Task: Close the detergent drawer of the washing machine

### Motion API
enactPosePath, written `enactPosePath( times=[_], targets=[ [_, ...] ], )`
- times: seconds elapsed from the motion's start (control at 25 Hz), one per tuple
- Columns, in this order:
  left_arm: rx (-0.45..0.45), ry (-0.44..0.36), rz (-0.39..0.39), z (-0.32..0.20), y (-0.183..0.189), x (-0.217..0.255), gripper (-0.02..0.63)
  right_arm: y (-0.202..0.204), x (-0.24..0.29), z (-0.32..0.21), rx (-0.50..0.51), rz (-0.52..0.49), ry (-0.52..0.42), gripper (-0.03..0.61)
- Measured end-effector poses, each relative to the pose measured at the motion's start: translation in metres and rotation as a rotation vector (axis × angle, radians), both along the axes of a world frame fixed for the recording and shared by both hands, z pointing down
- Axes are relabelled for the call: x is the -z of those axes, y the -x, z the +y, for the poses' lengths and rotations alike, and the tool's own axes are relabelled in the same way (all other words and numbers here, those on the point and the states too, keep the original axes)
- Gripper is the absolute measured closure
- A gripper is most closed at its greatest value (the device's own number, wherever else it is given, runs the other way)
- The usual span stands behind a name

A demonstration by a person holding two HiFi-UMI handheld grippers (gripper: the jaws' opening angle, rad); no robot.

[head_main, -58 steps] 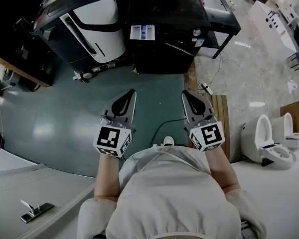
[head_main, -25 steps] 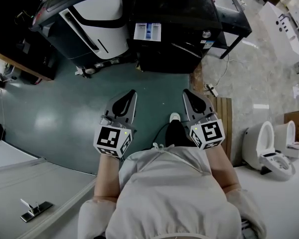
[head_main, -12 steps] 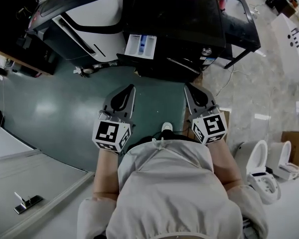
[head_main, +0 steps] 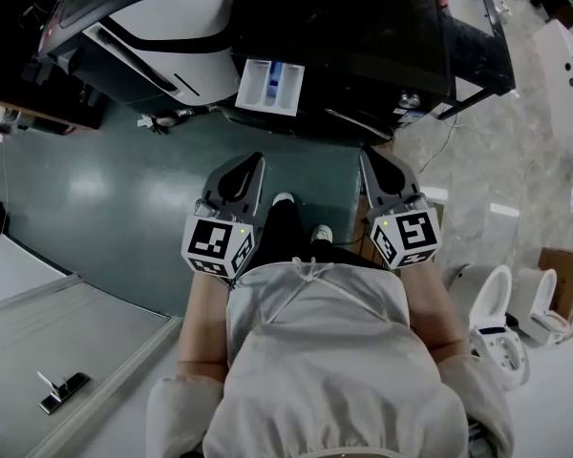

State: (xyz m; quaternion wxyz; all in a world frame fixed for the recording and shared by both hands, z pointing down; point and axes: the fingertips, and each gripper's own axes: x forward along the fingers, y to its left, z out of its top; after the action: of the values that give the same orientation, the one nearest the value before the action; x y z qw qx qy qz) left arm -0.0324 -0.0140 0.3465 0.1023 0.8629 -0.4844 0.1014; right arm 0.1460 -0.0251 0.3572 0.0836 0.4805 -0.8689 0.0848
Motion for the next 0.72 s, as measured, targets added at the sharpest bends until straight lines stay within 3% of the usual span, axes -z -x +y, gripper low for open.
enactPosePath(
  times=[0.4, 0.72],
  targets=[
    [-0.053, 0.127, 0.087, -0.081, 0.036, -0.070, 0.595, 0.040, -0.039, -0.077, -0.089, 0.020, 0.039, 0.574],
    [-0.097, 0.206, -0.022, -0.110, 0.045, -0.149, 0.595, 0.064, -0.093, -0.108, -0.096, 0.037, 0.117, 0.574]
  ],
)
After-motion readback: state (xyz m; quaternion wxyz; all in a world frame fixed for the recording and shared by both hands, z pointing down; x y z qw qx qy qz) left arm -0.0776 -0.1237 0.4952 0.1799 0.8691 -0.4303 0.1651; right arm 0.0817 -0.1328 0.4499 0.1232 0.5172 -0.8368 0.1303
